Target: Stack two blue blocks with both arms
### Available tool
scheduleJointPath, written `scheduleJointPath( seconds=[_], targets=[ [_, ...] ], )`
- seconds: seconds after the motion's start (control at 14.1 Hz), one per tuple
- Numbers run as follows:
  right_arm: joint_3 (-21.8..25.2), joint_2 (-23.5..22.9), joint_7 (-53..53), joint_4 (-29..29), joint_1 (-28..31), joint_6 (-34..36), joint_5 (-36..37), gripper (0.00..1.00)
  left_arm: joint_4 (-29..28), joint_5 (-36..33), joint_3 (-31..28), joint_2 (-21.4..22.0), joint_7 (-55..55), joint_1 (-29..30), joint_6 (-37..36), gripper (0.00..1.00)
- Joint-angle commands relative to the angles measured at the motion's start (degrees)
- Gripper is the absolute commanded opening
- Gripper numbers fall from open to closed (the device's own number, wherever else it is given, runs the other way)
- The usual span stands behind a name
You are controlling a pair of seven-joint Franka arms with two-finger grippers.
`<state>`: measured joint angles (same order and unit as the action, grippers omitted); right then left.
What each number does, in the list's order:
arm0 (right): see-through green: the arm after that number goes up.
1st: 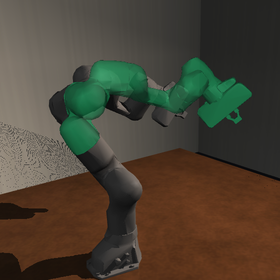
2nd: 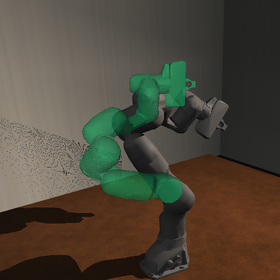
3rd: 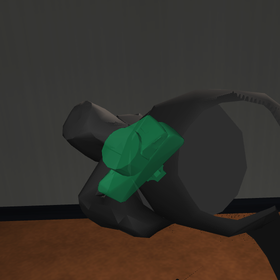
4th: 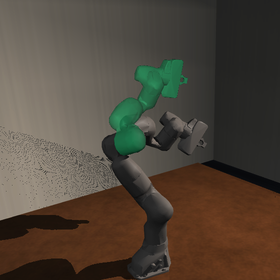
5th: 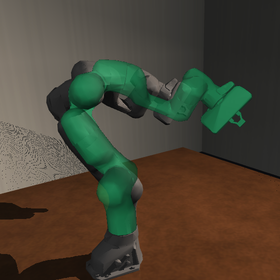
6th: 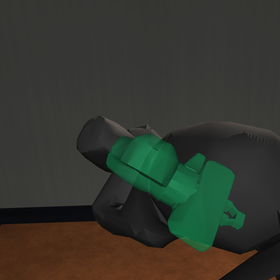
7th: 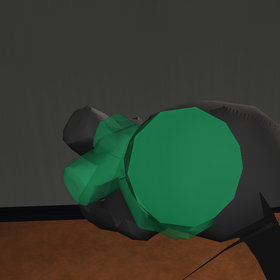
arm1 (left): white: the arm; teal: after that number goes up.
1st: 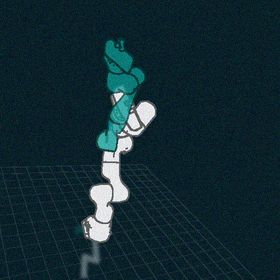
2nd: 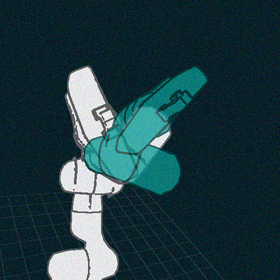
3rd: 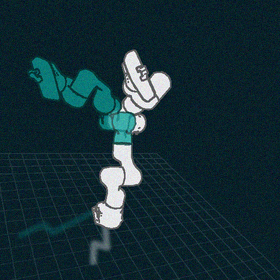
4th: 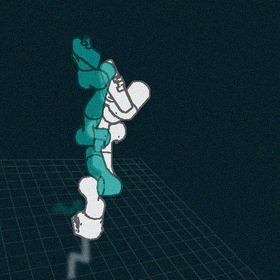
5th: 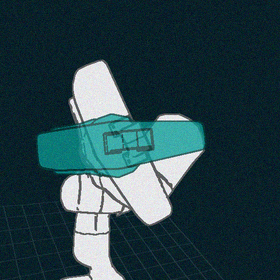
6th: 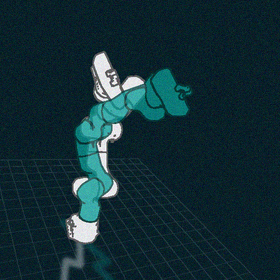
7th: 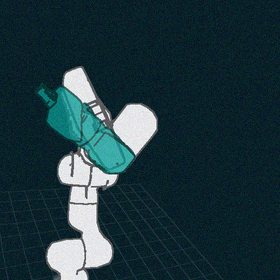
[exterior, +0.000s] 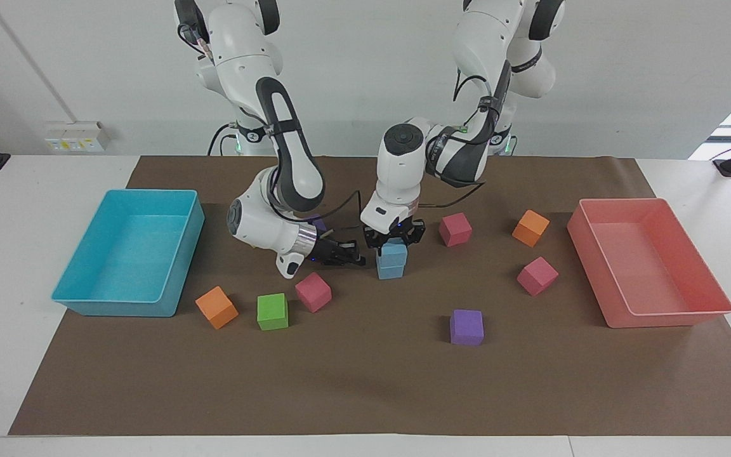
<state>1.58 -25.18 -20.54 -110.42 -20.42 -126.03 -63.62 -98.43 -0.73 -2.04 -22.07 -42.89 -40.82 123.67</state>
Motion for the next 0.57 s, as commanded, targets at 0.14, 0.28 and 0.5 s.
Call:
scheduleJointPath(
  seconds=[0.14, 0.28, 0.5],
  targets=[
    [-0.5, 0.6, -2.4, -1.0, 0.7, -0.3, -2.0, 0.0, -0.8, -0.8, -0.3, 0.8, 0.1, -0.4, 0.0, 1.0],
    [-0.5, 0.6, -2.4, -1.0, 0.8, -0.3, -2.1, 0.0, -0.7, -0.9, -0.3, 0.8, 0.2, -0.4, 0.0, 1.0],
    [-0.5, 0.6, -2.5, -1.0, 0.8, -0.2, -2.1, 0.0, -0.6, -0.8, -0.4, 1.0, 0.3, -0.3, -0.2, 1.0]
  ],
)
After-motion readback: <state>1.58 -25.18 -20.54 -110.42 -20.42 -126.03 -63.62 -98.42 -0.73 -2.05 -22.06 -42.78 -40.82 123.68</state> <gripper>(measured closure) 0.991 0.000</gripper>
